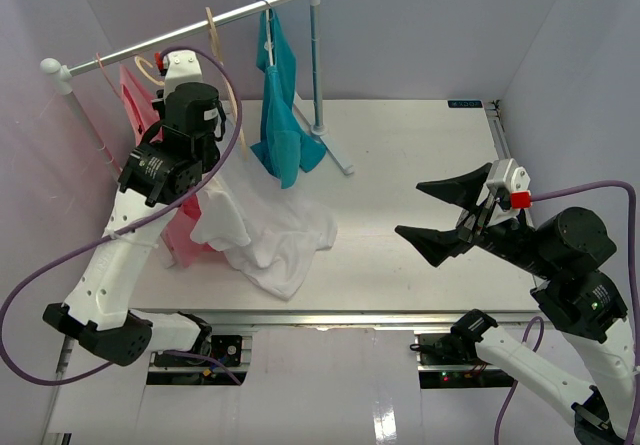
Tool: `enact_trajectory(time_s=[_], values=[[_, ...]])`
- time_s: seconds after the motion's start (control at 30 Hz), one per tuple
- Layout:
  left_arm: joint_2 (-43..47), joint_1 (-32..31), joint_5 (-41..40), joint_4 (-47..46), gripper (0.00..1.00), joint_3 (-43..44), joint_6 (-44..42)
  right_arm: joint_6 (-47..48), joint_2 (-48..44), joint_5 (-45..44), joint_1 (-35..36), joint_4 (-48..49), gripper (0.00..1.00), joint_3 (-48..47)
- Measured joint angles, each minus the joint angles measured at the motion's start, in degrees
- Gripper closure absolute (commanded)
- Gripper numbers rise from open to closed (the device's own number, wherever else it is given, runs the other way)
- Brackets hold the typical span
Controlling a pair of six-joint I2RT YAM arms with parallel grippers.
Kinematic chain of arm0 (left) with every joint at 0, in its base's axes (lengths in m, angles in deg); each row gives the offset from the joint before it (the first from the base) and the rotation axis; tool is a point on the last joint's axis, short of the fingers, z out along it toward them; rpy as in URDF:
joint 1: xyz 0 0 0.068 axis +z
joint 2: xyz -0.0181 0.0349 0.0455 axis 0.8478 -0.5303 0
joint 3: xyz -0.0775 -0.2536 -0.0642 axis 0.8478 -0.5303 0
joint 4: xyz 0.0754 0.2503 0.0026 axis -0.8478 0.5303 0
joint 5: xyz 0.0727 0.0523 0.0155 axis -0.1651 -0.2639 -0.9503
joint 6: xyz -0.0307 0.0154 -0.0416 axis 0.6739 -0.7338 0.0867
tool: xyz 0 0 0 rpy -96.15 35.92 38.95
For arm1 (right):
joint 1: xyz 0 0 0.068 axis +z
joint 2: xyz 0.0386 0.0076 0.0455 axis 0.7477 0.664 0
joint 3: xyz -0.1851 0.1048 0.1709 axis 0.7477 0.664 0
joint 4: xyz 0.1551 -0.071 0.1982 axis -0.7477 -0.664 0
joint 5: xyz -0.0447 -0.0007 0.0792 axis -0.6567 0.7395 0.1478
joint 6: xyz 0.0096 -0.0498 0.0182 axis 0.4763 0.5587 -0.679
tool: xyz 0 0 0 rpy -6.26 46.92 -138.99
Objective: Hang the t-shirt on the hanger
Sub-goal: Place the hanger at the clothesline.
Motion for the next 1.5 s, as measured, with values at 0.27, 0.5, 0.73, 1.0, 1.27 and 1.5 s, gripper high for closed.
enact_trajectory(time_s=[0.27,0.5,0.73,1.0,1.27,1.5], values=[[0.6,2.9,1.9,-5.7,1.0,0.6,-7.6,-0.3,0.2,-0.2,0.0,0.0,0.1,0.0],[0.6,3.0,3.8,-6.8,1.0,1.9,-11.4,-1.0,0.9,-0.2,0.0,1.1,0.09,1.4],[0.0,3.0,3.2,-7.3,1.0,4.1,-15.1,-1.1,1.1,-0.2,0.0,1.1,0.09,2.0],[-4.1,5.5,2.1,-10.9,1.0,4.6,-19.5,-1.0,-0.4,-0.3,0.0,1.5,0.09,3.1],[-8.3,7.7,3.2,-11.0,1.0,4.7,-19.6,-1.0,-2.4,-0.4,0.0,1.4,0.09,5.0],[-8.2,8.7,4.7,-9.8,0.53,4.5,-17.7,-0.9,-3.9,-0.5,0.0,1.5,0.09,5.6]])
